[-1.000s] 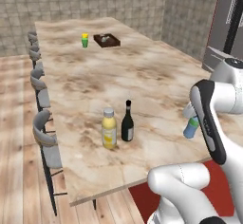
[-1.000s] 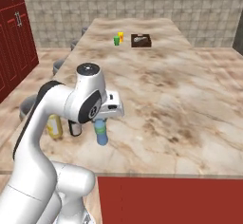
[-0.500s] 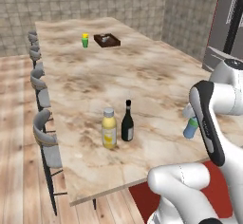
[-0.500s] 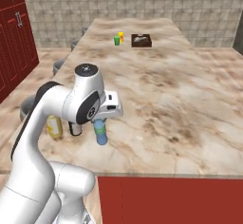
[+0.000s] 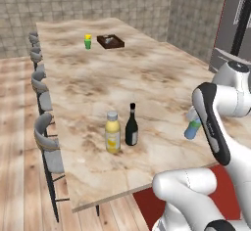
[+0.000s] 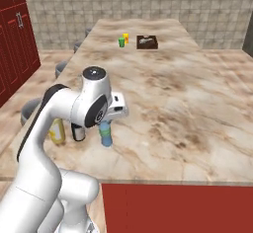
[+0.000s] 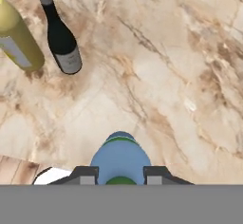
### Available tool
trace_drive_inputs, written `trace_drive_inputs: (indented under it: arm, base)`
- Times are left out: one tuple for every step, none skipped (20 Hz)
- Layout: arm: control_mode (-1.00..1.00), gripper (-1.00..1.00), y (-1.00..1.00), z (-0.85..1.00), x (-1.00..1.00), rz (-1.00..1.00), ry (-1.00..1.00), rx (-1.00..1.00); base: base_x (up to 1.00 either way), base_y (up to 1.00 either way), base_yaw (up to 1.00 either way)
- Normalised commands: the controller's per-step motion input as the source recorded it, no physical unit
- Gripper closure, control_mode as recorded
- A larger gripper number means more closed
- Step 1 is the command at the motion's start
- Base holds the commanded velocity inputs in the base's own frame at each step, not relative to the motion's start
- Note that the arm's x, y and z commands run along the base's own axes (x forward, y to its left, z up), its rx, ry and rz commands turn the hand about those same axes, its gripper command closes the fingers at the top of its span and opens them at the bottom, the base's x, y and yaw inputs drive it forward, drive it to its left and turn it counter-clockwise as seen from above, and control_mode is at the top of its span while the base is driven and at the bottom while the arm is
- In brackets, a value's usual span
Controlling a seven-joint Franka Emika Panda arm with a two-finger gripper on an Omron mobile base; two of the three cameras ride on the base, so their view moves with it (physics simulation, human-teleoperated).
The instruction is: Place the drinks on the dining counter in a tight cluster.
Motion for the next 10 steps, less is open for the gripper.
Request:
trace_drive_inputs:
  arm:
    - [-1.0, 1.0, 0.0, 0.0, 0.51, 0.43, -0.08, 0.0]
    - [-1.0, 1.0, 0.09, 0.0, 0.53, 0.43, 0.0, 0.0]
    - [-1.0, 1.0, 0.09, 0.0, 0.82, 0.47, 0.0, 0.0]
    - [-1.0, 1.0, 0.02, 0.0, 0.87, 0.5, 0.0, 0.0]
    - [-1.0, 1.0, 0.16, 0.0, 0.91, 0.45, 0.0, -0.02]
    - [-1.0, 1.0, 0.21, -0.04, 0.69, 0.36, 0.0, -0.05]
    - [-1.0, 1.0, 0.25, -0.31, 0.58, 0.32, -0.02, -0.07]
    - [-1.0, 1.0, 0.26, -0.49, 0.56, 0.29, -0.09, -0.08]
    - [-1.0, 1.0, 0.36, -0.57, 0.63, 0.28, -0.11, -0.05]
    - [-1.0, 1.0, 0.49, -0.63, 0.51, 0.23, -0.15, -0.07]
  base:
    - [0.0, 0.0, 0.0]
    - [0.0, 0.0, 0.0]
    - [0.0, 0.0, 0.0]
    - [0.0, 0.0, 0.0]
    - [0.0, 0.0, 0.0]
    - [0.0, 0.0, 0.0]
    - [0.0, 0.0, 0.0]
    - [0.0, 0.0, 0.0]
    - [0.0, 0.0, 0.0]
    - [0.0, 0.0, 0.0]
